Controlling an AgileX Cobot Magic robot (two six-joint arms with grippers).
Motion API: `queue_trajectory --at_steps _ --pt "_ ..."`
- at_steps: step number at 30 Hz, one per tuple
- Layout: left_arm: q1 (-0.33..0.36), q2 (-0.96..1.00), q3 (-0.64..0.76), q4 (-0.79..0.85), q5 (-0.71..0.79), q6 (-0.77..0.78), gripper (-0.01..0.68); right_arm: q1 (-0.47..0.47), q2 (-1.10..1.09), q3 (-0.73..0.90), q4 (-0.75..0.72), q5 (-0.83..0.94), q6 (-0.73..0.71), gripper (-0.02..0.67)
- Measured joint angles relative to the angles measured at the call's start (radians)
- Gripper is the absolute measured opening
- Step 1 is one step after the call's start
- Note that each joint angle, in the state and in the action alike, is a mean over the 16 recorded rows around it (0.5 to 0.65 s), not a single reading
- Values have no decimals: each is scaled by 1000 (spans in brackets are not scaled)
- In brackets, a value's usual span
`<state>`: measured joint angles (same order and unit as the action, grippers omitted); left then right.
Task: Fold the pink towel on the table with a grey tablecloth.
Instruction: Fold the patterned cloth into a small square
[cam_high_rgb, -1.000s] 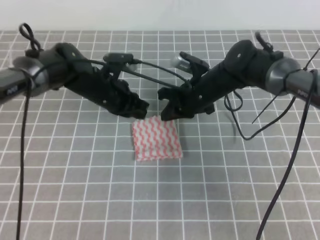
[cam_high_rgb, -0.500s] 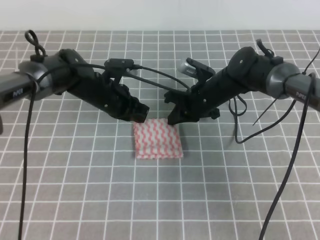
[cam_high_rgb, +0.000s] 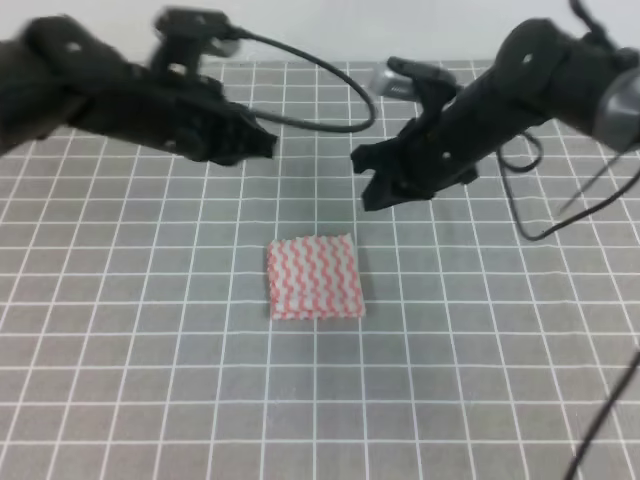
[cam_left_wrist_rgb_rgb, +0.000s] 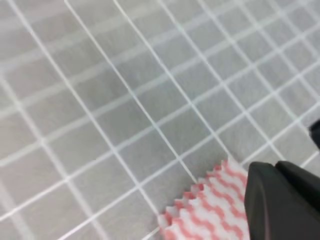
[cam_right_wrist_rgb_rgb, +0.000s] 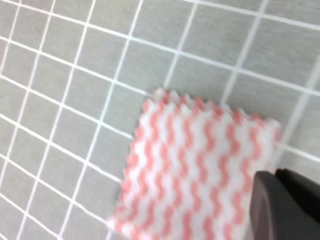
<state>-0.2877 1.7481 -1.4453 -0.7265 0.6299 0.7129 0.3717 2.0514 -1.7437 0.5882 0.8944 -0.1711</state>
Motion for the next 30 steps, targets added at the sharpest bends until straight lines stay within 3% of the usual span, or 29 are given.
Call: queue_trajectory --at_steps 15,30 --pt "0 -769 615 -15 -328 -8 -3 3 -504 484 -53 -179 7 -15" --pt "0 -1429 1062 22 -384 -14 -3 4 -1104 993 -53 -314 7 -15"
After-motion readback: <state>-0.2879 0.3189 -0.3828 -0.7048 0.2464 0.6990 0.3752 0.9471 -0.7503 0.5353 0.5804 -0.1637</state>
